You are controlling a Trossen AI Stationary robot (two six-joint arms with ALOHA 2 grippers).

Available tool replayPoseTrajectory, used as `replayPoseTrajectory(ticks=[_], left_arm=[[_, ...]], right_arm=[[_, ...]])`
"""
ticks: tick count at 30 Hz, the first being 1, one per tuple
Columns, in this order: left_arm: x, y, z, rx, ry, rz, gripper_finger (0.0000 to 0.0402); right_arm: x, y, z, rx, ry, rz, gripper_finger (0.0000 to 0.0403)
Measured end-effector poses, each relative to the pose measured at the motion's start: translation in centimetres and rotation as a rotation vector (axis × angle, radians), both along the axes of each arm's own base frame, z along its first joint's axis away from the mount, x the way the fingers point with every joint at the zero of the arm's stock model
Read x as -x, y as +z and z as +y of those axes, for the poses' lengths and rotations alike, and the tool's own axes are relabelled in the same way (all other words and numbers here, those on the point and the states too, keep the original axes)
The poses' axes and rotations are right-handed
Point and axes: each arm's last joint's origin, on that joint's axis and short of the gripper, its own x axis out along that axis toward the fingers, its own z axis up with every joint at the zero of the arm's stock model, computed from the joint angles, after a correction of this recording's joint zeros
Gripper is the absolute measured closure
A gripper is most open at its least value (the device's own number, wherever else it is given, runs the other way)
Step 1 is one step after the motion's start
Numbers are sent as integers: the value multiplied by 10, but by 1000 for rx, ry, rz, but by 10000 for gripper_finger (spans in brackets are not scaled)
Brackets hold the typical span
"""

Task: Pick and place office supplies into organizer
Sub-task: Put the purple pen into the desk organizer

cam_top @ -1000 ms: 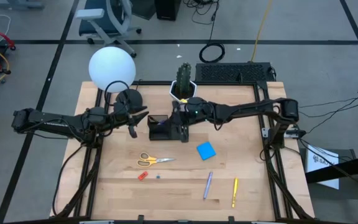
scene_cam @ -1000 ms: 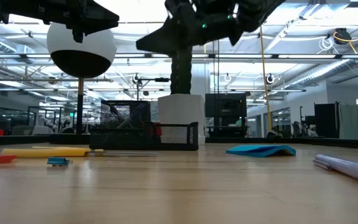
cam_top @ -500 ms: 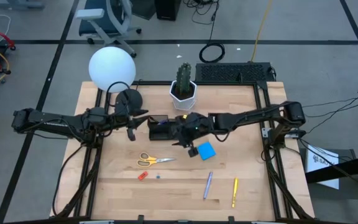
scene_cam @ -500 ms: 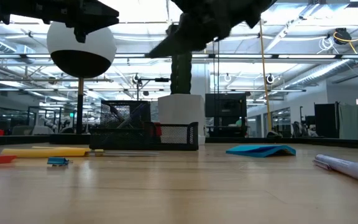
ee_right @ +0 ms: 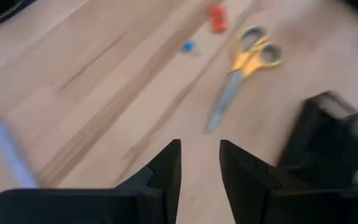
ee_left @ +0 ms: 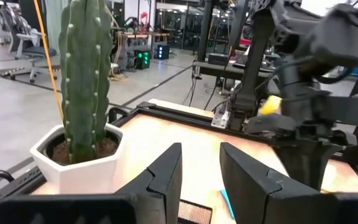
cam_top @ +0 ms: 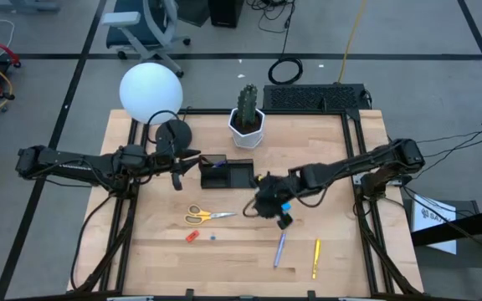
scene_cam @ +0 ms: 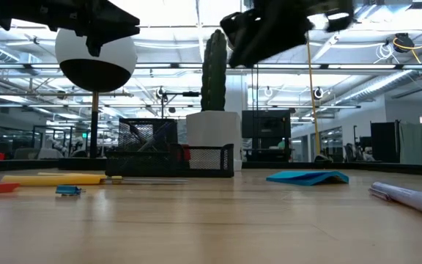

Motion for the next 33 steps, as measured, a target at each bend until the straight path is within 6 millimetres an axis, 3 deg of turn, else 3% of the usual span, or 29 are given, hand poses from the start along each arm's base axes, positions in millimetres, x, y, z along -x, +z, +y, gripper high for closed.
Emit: replayPoseTrajectory(ticks=[13, 24, 33], left_arm=[[0, -2, -1, 36, -19, 16, 286], [0, -4, -1, 43, -20, 31, 286], [0, -4, -1, 59, -19, 32, 286]], right_arm=[[21, -12, 49, 119, 109, 108, 303], [33, -48, 79, 213, 148, 297, 303], [35, -69, 105, 251, 227, 348, 303]])
